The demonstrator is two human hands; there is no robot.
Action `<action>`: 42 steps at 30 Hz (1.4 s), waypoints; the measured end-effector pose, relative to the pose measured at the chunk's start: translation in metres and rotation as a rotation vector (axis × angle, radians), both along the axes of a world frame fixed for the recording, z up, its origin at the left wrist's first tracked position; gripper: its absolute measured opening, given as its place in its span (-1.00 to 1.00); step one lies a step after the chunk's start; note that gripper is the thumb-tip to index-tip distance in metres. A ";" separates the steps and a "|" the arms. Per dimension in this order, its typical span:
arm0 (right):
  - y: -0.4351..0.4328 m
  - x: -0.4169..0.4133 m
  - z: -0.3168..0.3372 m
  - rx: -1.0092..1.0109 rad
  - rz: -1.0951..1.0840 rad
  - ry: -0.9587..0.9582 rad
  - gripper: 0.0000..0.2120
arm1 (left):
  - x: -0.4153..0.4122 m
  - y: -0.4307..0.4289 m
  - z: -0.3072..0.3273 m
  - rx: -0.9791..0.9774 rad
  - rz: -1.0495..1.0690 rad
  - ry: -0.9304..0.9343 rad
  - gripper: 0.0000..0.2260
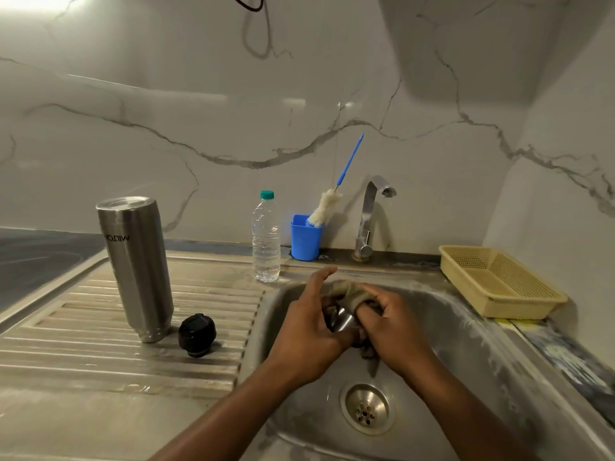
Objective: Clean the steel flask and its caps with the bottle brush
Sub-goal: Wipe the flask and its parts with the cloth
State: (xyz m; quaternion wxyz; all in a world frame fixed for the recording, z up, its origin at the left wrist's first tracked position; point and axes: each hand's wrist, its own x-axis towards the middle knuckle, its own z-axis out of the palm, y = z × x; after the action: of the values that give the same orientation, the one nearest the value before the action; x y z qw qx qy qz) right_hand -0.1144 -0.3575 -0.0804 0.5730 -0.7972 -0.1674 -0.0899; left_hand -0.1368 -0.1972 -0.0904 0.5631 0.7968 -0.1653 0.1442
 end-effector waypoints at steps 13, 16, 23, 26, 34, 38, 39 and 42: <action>0.004 -0.005 0.006 0.082 0.040 -0.147 -0.66 | 0.015 0.012 0.002 -0.436 -0.015 0.168 -0.47; 0.006 -0.004 0.003 0.248 0.028 0.073 -0.80 | 0.014 0.009 0.002 -0.541 -0.108 0.230 -0.52; 0.005 -0.004 0.000 0.099 -0.035 0.098 -0.82 | 0.021 0.011 -0.006 -0.582 -0.060 0.266 -0.63; 0.006 -0.003 -0.002 -0.052 0.000 -0.140 -0.62 | 0.026 0.016 -0.005 -0.640 -0.017 0.259 -0.68; 0.007 0.000 -0.005 0.277 -0.027 0.301 -0.71 | 0.017 0.009 0.000 -0.622 -0.137 0.250 -0.66; 0.012 -0.002 -0.005 0.243 -0.028 0.311 -0.62 | 0.020 0.012 0.001 -0.618 -0.087 0.233 -0.72; 0.013 -0.002 -0.005 0.211 -0.063 0.247 -0.60 | 0.020 0.013 0.001 -0.593 -0.076 0.222 -0.73; 0.007 -0.002 0.000 0.138 -0.143 -0.006 -0.70 | 0.021 0.014 -0.001 -0.502 -0.057 0.195 -0.76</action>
State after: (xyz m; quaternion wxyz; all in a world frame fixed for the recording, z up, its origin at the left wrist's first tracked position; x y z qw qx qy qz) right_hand -0.1165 -0.3502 -0.0802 0.6180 -0.7657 -0.1051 -0.1441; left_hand -0.1158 -0.1828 -0.0916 0.7602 0.6373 -0.0918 0.0871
